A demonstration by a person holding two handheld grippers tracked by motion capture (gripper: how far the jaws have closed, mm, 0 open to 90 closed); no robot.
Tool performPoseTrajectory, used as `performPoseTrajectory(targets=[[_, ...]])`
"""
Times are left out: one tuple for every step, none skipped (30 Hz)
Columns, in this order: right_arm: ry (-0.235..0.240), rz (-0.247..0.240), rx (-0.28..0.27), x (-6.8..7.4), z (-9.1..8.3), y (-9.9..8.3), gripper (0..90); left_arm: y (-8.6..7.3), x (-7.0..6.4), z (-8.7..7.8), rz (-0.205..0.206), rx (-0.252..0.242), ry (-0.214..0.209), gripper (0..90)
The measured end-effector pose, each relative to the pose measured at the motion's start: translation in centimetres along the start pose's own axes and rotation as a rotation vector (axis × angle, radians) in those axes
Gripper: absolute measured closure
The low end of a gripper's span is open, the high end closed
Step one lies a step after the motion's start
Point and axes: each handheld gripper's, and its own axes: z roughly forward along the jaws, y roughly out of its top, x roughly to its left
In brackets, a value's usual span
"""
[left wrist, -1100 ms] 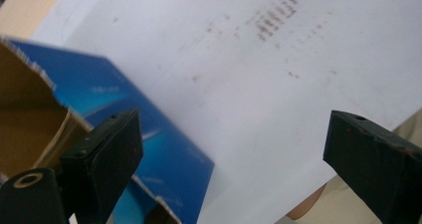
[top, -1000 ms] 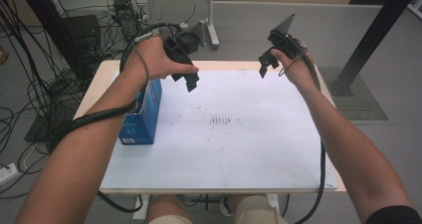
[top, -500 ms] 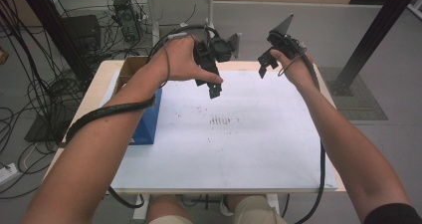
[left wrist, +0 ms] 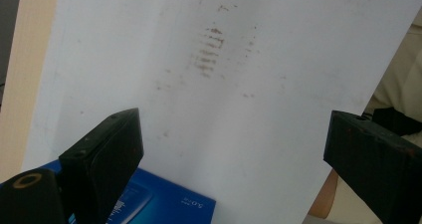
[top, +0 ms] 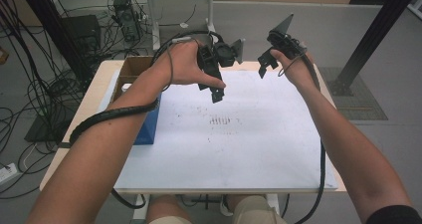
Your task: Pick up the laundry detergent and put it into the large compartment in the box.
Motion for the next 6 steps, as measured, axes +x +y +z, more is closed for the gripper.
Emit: performPoseTrajectory(targets=[[0.0,-0.001,0.0,0.05,0.01,-0.02,7.1,-0.01,-0.05,0.02,0.0,0.001,0.001,9.1],[-0.004,-0.001,0.001,0.18,0.01,-0.02,7.1,-0.11,-0.12,0.08,-0.003,-0.002,0.0,9.1],[-0.003,-0.003,0.002,0.23,0.02,-0.02,7.1,-0.13,-0.1,0.1,0.002,-0.001,-0.002,9.0],[-0.004,-0.003,0.002,0.32,0.03,-0.04,7.1,-0.16,-0.13,0.12,-0.005,-0.001,-0.005,9.0],[-0.005,-0.009,0.0,0.37,0.03,-0.07,7.1,-0.17,-0.15,0.1,0.003,0.0,-0.001,9.0],[-0.004,-0.005,0.0,0.47,0.04,-0.08,7.0,-0.24,-0.14,0.09,0.005,-0.003,-0.001,9.0]])
